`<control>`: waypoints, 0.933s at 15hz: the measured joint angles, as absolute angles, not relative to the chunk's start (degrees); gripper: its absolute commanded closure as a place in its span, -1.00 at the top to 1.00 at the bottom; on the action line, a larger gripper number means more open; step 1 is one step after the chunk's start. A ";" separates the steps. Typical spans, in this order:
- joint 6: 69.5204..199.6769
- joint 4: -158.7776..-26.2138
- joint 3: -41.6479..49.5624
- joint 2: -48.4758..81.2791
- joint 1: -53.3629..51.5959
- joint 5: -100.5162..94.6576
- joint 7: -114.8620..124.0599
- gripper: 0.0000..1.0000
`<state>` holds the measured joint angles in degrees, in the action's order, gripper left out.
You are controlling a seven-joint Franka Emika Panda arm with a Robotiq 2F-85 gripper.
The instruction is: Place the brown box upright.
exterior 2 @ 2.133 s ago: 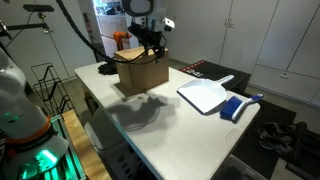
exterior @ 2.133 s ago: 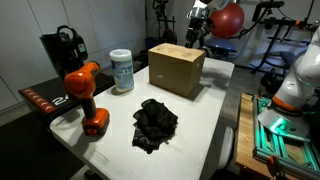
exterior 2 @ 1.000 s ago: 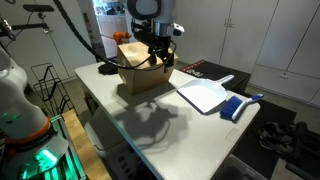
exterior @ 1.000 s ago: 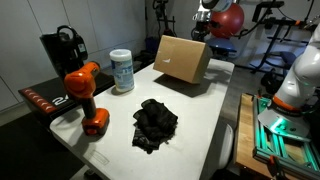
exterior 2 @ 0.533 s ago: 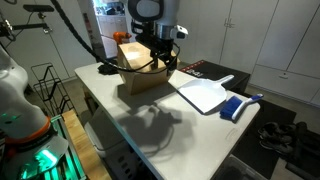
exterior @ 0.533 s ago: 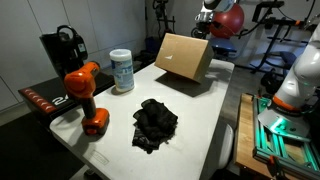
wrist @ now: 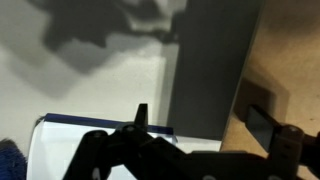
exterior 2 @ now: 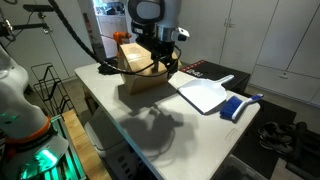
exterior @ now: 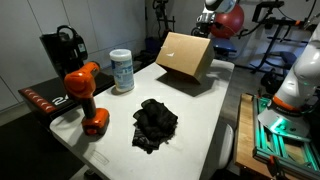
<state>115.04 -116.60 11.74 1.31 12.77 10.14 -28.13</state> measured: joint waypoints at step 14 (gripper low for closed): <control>114.52 -117.32 11.94 1.82 13.01 9.77 -28.21 1.00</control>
<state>114.52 -117.32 11.94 1.82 13.01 9.77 -28.21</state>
